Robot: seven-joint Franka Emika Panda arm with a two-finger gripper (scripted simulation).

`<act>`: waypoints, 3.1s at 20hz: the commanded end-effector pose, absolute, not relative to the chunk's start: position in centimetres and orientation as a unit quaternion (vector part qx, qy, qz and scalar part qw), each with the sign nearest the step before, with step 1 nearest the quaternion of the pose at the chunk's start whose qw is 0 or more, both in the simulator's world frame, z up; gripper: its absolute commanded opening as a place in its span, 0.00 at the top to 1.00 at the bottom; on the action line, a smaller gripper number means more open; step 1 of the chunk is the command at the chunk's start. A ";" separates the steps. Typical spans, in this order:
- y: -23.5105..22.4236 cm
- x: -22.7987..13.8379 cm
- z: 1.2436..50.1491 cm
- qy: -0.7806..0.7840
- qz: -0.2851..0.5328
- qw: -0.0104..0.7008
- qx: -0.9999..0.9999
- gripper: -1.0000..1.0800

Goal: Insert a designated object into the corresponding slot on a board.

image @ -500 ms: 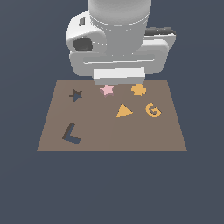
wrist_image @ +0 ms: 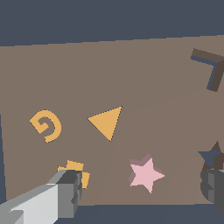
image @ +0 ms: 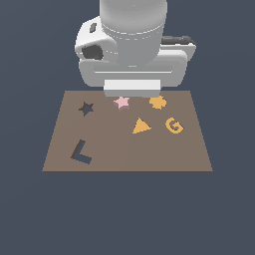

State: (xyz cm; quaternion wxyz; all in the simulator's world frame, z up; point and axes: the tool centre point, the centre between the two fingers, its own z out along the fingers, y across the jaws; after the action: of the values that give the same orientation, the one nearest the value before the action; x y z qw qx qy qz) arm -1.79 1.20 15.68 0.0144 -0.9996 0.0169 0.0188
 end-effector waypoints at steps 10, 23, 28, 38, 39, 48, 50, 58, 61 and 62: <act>-0.4 -4.0 11.7 0.136 0.012 0.009 -0.991 0.04; -1.6 -7.3 6.3 0.292 0.002 0.001 -0.956 0.04; -1.7 -7.9 5.4 0.319 0.000 0.000 -0.948 0.04; -1.6 -8.0 4.5 0.326 0.000 0.000 -0.945 0.04; -1.6 -8.0 4.2 0.327 0.000 0.000 -0.945 0.04; -1.6 -8.1 3.0 0.328 0.000 0.000 -0.945 1.00; -1.6 -8.1 3.0 0.328 0.000 0.000 -0.945 1.00; -1.6 -8.1 3.1 0.328 0.000 0.000 -0.945 1.00; -1.7 -7.9 3.1 0.336 0.000 0.000 -0.942 1.00; -1.8 -7.8 3.1 0.340 0.000 0.000 -0.940 1.00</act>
State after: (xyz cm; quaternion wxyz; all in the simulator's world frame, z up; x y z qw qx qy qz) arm -7.93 -1.65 3.07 0.0004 -0.9423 0.3349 -0.0002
